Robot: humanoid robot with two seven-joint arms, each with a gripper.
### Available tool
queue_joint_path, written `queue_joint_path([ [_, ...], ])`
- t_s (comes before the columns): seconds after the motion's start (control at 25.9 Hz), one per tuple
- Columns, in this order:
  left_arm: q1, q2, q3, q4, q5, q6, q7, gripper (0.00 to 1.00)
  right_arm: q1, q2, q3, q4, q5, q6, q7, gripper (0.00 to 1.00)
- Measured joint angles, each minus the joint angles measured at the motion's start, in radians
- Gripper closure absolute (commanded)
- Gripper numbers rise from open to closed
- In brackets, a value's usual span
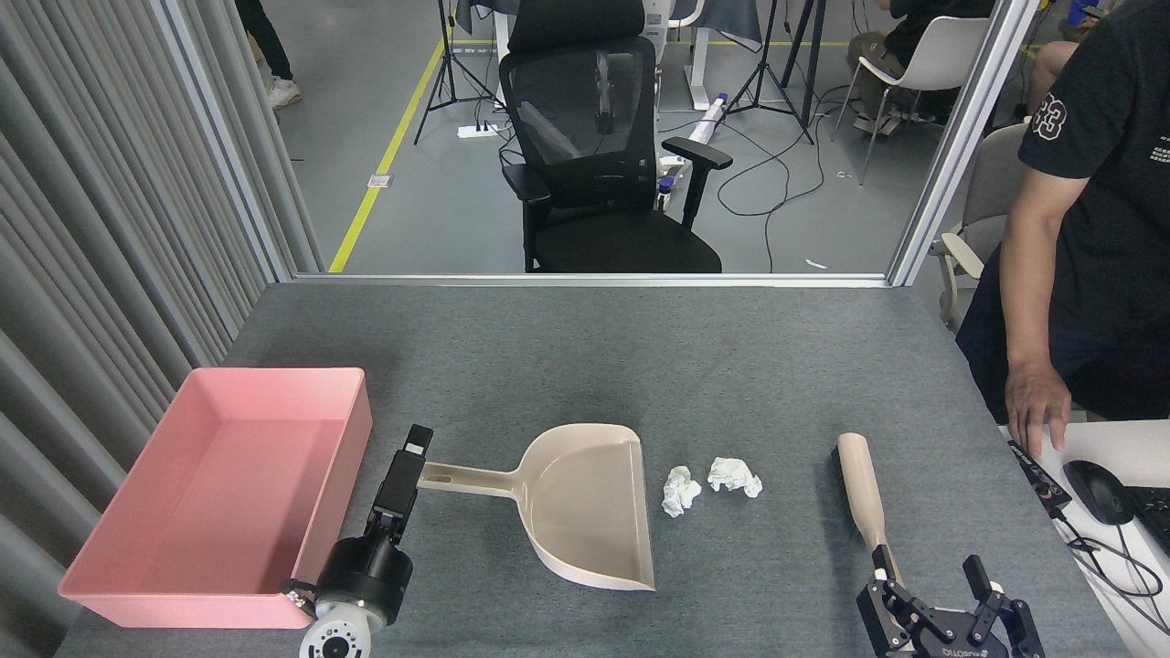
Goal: Sweep and dump garbage into bin
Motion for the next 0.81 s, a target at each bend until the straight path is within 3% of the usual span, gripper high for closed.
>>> queue_joint_path([
  [0.35,-0.005,-0.001,-0.001,0.04,0.003,-0.005,0.008,0.01,0.016,0.004,0.009,0.017,0.048,0.039,0.037,0.01],
  [0.81,-0.005,0.001,-0.005,0.042,0.003,-0.006,0.01,0.01,0.014,-0.005,0.028,0.07,0.055,0.041,0.042,0.02],
])
